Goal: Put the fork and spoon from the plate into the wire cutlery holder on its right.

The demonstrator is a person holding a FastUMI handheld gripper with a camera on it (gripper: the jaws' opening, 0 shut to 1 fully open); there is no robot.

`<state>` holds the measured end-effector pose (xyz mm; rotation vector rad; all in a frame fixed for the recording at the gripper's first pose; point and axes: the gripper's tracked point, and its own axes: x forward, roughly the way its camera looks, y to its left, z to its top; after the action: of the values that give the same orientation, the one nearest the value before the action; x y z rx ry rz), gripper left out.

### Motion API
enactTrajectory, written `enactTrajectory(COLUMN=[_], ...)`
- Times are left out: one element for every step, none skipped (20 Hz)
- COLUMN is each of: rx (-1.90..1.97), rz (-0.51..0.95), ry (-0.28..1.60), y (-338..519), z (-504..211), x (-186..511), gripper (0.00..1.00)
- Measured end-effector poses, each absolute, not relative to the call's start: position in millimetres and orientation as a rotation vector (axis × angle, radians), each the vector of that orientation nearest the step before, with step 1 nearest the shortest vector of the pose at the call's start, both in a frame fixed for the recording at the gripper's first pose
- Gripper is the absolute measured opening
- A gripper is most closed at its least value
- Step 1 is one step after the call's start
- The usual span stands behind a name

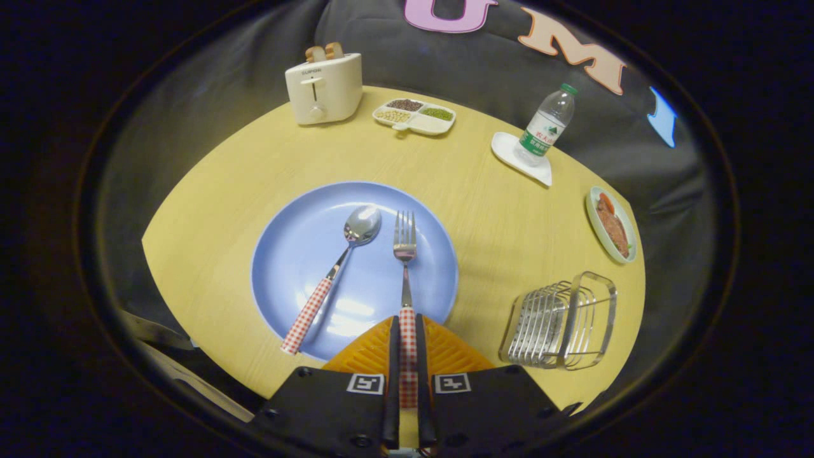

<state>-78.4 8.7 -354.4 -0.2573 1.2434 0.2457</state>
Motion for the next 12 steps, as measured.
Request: enactTrajectory(rx=[-0.237,-0.214,-0.188,-0.168,-0.163,-0.166,-0.165,-0.154,-0.143,-0.133,-0.13,-0.14], rz=[0.249,0.259,0.27,0.282,0.291,0.298,0.302,0.307,0.311,0.312,0.314,0.319], ry=[1.248,1.258,1.271,1.277,1.28,1.279,1.277,1.278,1.281,1.281,1.283,1.286], y=[9,10,11,10,8,3,-2,-3,-6,-9,-12,-19], z=[-350,-346,-340,-334,-327,-321,-314,-309,-304,-300,-295,-292], x=[-77,-77,-77,-77,-74,-72,-69,-69,-68,-65,-64,-64], gripper=[0.15,0.15,0.15,0.15,0.15,0.15,0.15,0.15,0.15,0.15,0.15,0.15])
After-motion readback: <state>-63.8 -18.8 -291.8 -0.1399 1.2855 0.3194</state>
